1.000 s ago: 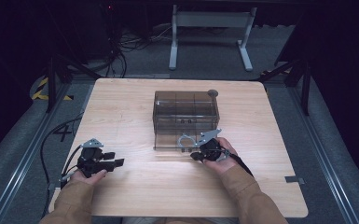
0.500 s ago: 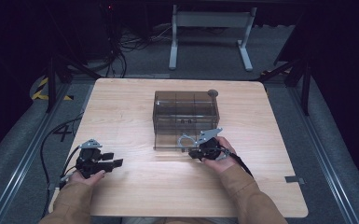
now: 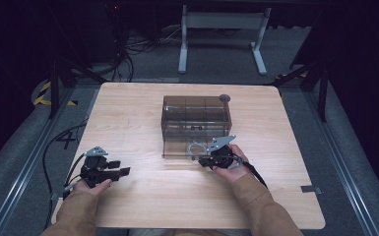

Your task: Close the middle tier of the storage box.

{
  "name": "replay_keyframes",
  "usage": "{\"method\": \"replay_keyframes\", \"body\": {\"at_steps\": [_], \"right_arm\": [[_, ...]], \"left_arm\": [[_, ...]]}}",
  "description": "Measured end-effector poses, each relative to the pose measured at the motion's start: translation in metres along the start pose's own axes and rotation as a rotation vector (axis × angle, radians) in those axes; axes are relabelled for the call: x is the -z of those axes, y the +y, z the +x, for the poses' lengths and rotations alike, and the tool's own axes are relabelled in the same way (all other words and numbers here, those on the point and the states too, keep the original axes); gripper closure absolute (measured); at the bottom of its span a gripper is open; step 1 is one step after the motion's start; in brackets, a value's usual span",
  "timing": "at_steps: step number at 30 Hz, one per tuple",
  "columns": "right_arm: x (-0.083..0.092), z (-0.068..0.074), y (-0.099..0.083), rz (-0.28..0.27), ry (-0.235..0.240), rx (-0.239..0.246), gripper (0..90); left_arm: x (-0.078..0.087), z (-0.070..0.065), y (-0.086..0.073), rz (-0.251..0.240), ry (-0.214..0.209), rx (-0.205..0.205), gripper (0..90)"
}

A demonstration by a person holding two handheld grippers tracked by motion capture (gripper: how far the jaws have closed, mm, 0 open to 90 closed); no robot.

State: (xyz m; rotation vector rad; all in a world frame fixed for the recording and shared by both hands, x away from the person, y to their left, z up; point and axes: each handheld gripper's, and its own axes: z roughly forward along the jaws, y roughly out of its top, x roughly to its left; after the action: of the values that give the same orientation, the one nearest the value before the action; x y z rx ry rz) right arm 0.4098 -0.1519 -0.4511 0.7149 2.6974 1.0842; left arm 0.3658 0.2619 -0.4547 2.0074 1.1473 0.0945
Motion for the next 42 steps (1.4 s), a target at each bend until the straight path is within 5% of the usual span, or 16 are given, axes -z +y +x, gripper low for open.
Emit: {"method": "replay_keyframes", "body": {"at_steps": [42], "right_arm": [[0.011,-0.009,0.005,-0.105,-0.118,-0.006,90.0]], "left_arm": [[0.007,0.002,-0.008,-0.005,0.016,0.018,43.1]]}}
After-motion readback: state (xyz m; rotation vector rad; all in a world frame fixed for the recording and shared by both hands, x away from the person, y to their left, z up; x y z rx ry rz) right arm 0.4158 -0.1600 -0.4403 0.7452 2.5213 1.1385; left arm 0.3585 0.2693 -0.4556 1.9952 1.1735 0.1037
